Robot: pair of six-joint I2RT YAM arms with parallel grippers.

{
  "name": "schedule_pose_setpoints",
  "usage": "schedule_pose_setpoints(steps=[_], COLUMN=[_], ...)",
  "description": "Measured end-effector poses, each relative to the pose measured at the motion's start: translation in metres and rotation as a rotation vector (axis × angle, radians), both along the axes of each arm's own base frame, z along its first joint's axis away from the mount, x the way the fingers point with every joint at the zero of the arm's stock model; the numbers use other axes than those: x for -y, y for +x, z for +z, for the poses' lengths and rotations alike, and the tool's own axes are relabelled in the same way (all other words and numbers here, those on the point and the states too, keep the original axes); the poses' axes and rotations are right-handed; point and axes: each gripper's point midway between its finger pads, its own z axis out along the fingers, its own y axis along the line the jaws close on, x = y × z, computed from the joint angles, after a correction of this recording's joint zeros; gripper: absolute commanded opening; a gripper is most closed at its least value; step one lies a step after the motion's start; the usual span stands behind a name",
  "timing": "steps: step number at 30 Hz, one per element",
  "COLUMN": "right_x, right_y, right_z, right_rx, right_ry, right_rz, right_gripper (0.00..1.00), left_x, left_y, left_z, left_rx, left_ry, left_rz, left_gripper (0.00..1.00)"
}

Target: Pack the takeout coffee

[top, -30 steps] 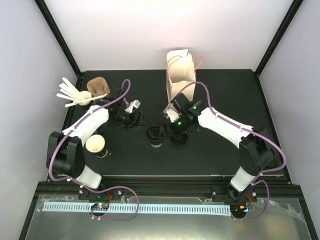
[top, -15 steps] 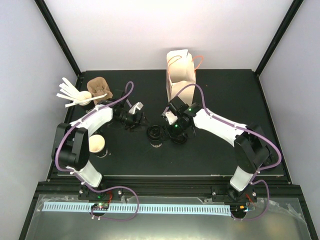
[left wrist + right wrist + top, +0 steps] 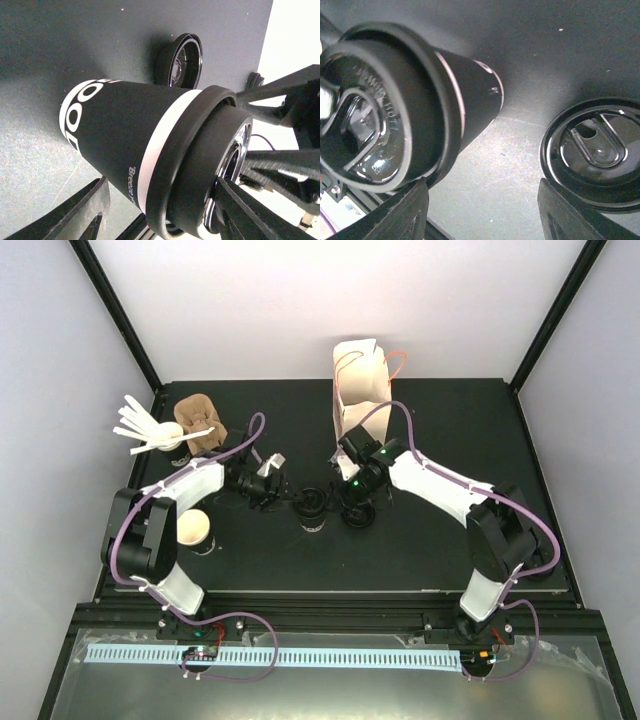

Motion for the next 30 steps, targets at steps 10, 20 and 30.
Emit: schedule_pose_setpoints(steps=[10, 20, 30], right_x=[0.0, -0.013, 0.016], right_y=[0.034, 0.055, 0.047], right_z=[0.003, 0.004, 0.007], right_rx=[0.019, 0.048, 0.005], right_ry=[-0.016, -0.005, 0.06], right_rz=[-0.034, -0.033, -0.086], right_gripper=[0.61, 0.61, 0.63], left_x=[0.006, 0.009, 0.009], left_y=[-0.015, -0.023, -0.018], left_z=[0.0, 0.0, 0.012], left_rx=[-0.037, -0.068, -0.031], left_ry=[-0.03, -0.035, -0.043], left_rz=[0.001, 0.008, 0.034], left_gripper=[0.6, 0.62, 0.67])
